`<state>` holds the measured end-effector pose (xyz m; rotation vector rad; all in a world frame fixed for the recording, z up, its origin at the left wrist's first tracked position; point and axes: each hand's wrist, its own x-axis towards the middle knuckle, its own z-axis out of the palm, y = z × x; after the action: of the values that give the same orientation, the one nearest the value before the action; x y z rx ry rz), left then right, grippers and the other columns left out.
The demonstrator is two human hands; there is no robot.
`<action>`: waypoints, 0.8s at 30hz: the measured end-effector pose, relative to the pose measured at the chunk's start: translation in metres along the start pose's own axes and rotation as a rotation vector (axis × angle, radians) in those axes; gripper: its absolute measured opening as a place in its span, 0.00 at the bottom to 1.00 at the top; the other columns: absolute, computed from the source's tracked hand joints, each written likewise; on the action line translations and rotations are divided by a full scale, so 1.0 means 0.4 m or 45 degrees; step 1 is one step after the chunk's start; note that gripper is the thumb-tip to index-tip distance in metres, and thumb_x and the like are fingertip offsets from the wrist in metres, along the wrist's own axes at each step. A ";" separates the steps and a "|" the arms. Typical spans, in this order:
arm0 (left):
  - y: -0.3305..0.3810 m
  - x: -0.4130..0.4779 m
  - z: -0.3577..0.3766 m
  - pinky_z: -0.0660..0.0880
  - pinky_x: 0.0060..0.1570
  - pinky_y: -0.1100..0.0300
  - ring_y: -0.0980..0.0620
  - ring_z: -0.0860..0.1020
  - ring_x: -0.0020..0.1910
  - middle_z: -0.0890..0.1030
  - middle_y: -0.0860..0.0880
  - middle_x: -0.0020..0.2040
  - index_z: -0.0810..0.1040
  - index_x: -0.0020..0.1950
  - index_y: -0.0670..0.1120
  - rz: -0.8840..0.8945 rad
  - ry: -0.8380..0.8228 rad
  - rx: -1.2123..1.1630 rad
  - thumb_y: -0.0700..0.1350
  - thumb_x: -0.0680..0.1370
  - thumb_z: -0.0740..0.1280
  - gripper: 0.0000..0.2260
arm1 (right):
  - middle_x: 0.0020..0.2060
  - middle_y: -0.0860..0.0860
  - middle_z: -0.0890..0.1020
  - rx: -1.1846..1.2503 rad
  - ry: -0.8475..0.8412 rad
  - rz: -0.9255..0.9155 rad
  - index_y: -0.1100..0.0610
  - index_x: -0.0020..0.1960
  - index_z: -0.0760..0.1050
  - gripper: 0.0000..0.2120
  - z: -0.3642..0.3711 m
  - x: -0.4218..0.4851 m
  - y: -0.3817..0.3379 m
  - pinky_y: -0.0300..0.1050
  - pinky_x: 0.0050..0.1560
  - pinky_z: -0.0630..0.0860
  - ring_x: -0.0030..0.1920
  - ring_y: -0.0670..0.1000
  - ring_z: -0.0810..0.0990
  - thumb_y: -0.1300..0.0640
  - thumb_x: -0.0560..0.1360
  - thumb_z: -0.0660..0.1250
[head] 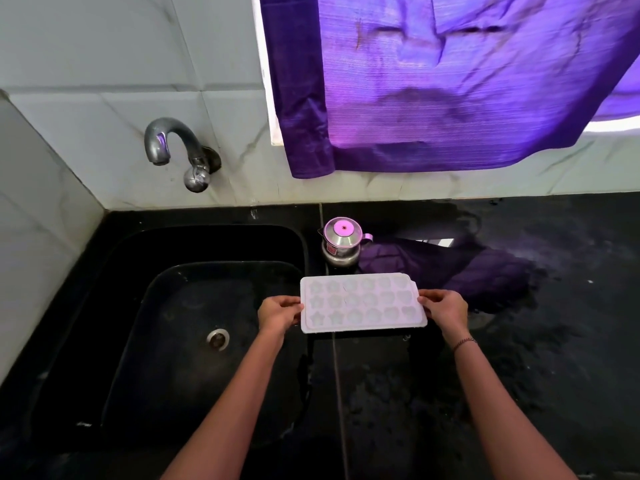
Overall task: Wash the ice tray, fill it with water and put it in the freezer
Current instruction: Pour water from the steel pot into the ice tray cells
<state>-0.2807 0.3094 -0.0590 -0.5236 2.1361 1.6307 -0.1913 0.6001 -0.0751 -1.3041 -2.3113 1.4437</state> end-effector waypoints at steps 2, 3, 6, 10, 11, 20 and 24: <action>-0.005 0.003 0.001 0.78 0.40 0.60 0.49 0.80 0.42 0.82 0.44 0.46 0.79 0.55 0.37 0.026 0.054 0.024 0.35 0.73 0.71 0.11 | 0.44 0.55 0.83 -0.057 0.092 -0.097 0.61 0.52 0.81 0.09 -0.009 -0.023 -0.025 0.44 0.52 0.75 0.44 0.51 0.79 0.62 0.72 0.71; -0.002 0.003 0.004 0.76 0.40 0.62 0.50 0.79 0.42 0.82 0.45 0.46 0.78 0.56 0.39 0.059 0.115 0.037 0.36 0.73 0.71 0.12 | 0.43 0.56 0.82 -0.077 0.171 -0.180 0.61 0.53 0.80 0.09 -0.012 -0.033 -0.045 0.43 0.49 0.72 0.43 0.51 0.78 0.61 0.73 0.70; 0.033 0.014 0.023 0.74 0.48 0.59 0.50 0.79 0.47 0.81 0.46 0.50 0.77 0.59 0.45 0.167 0.294 0.003 0.42 0.74 0.70 0.13 | 0.45 0.57 0.82 0.002 0.267 -0.401 0.60 0.53 0.79 0.09 0.010 -0.038 -0.111 0.44 0.47 0.73 0.44 0.53 0.79 0.57 0.75 0.68; 0.118 0.056 0.085 0.73 0.57 0.57 0.48 0.78 0.57 0.80 0.45 0.57 0.75 0.61 0.44 0.291 0.211 -0.147 0.46 0.76 0.68 0.15 | 0.47 0.55 0.81 0.263 0.072 -0.409 0.60 0.51 0.78 0.12 0.116 -0.006 -0.213 0.42 0.49 0.72 0.48 0.50 0.78 0.51 0.77 0.65; 0.145 0.064 0.104 0.72 0.59 0.58 0.49 0.77 0.60 0.78 0.45 0.60 0.74 0.63 0.43 0.277 0.158 -0.197 0.47 0.77 0.67 0.16 | 0.48 0.54 0.81 0.302 0.031 -0.387 0.59 0.51 0.77 0.13 0.145 0.003 -0.240 0.41 0.50 0.71 0.49 0.50 0.77 0.50 0.77 0.64; 0.233 0.140 0.226 0.71 0.57 0.59 0.49 0.75 0.59 0.78 0.46 0.61 0.74 0.65 0.43 0.082 -0.040 -0.399 0.54 0.79 0.63 0.19 | 0.44 0.57 0.77 0.541 -0.146 -0.137 0.54 0.36 0.70 0.20 0.291 0.089 -0.269 0.50 0.52 0.73 0.45 0.53 0.76 0.38 0.73 0.64; 0.228 0.141 0.265 0.73 0.46 0.61 0.53 0.77 0.46 0.80 0.51 0.46 0.77 0.49 0.48 0.094 -0.041 -0.490 0.53 0.79 0.63 0.10 | 0.38 0.53 0.73 0.814 -0.113 -0.069 0.55 0.38 0.71 0.12 0.318 0.090 -0.274 0.45 0.46 0.70 0.41 0.49 0.71 0.50 0.75 0.68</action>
<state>-0.3670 0.4316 -0.0393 -0.5300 1.8422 2.0917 -0.3434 0.5207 -0.0696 -0.9891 -1.6696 2.0132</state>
